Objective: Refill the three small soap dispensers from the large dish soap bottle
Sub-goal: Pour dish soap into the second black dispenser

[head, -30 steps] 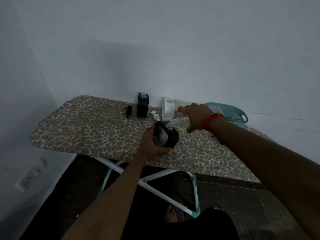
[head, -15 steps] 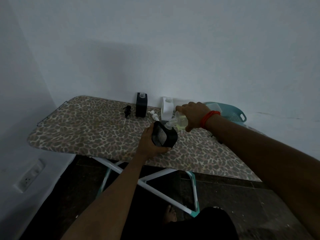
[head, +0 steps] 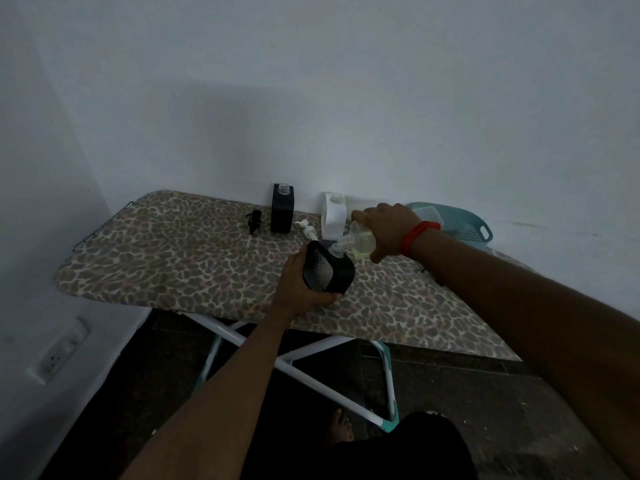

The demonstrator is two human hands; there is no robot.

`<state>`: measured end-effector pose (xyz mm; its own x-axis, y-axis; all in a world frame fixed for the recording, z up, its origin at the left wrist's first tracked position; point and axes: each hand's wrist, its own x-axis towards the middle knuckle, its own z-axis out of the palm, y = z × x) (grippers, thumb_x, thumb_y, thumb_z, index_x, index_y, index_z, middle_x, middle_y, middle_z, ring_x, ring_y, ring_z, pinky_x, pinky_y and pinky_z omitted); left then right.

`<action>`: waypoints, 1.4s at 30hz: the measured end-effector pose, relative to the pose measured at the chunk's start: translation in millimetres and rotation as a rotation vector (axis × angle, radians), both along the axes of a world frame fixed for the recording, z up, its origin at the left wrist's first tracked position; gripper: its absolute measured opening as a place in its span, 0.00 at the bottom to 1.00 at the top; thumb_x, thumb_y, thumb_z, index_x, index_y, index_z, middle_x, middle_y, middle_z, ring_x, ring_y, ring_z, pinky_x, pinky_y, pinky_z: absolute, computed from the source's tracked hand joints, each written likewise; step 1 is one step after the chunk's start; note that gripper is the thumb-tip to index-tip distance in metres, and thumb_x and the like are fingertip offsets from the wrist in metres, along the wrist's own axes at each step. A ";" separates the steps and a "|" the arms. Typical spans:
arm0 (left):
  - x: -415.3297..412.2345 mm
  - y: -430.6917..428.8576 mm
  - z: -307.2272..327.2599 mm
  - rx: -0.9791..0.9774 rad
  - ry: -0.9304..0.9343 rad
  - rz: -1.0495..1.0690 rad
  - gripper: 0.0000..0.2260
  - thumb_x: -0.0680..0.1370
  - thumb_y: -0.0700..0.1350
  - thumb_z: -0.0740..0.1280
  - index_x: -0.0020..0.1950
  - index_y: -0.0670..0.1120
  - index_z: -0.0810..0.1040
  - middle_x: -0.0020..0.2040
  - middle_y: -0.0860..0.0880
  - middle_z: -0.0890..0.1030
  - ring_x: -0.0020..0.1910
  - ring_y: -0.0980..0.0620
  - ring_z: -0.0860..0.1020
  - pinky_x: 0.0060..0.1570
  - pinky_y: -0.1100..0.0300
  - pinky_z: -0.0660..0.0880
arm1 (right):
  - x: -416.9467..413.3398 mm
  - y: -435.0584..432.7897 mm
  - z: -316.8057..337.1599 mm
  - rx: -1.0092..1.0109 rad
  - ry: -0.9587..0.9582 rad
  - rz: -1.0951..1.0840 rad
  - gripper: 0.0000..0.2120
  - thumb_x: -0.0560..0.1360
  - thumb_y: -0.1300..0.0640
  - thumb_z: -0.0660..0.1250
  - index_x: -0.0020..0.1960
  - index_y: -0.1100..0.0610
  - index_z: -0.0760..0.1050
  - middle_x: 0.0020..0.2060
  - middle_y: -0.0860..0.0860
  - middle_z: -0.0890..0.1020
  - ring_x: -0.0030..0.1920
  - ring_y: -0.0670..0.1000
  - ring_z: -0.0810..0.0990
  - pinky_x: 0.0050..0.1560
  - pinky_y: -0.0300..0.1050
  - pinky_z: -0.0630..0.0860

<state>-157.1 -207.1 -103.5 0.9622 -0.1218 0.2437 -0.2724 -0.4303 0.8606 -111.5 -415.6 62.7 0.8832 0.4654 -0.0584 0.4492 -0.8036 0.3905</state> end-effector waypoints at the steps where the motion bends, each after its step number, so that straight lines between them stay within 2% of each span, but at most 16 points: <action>1: 0.3 -0.2 0.4 0.004 0.001 0.000 0.53 0.63 0.54 0.85 0.81 0.49 0.60 0.76 0.47 0.68 0.75 0.45 0.67 0.72 0.40 0.67 | 0.0 0.1 0.1 -0.004 0.000 0.000 0.44 0.61 0.39 0.79 0.70 0.49 0.63 0.58 0.51 0.79 0.57 0.56 0.77 0.52 0.53 0.74; 21: -1.4 -1.8 2.4 0.000 0.017 0.008 0.54 0.64 0.52 0.85 0.82 0.47 0.58 0.78 0.46 0.66 0.77 0.44 0.65 0.74 0.40 0.64 | -0.8 0.2 0.8 -0.016 -0.002 -0.004 0.44 0.61 0.39 0.80 0.69 0.50 0.63 0.59 0.52 0.79 0.57 0.57 0.77 0.52 0.53 0.74; 32: -2.0 -1.4 3.2 -0.020 -0.016 -0.005 0.51 0.64 0.51 0.85 0.80 0.46 0.62 0.76 0.45 0.69 0.74 0.45 0.68 0.72 0.41 0.67 | -1.1 0.1 0.0 -0.007 -0.002 -0.006 0.43 0.60 0.40 0.80 0.68 0.49 0.64 0.57 0.51 0.79 0.57 0.56 0.77 0.53 0.53 0.73; 42: -1.6 -1.5 1.5 -0.014 -0.010 0.003 0.52 0.63 0.52 0.85 0.81 0.47 0.61 0.76 0.46 0.69 0.75 0.45 0.67 0.72 0.40 0.67 | -1.1 0.6 0.2 -0.003 -0.015 -0.004 0.43 0.60 0.40 0.80 0.67 0.49 0.64 0.56 0.51 0.79 0.56 0.56 0.77 0.51 0.53 0.74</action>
<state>-158.6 -208.6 -102.1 0.9600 -0.1151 0.2554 -0.2800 -0.4194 0.8635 -112.6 -415.0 63.0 0.8858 0.4617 -0.0465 0.4402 -0.8042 0.3993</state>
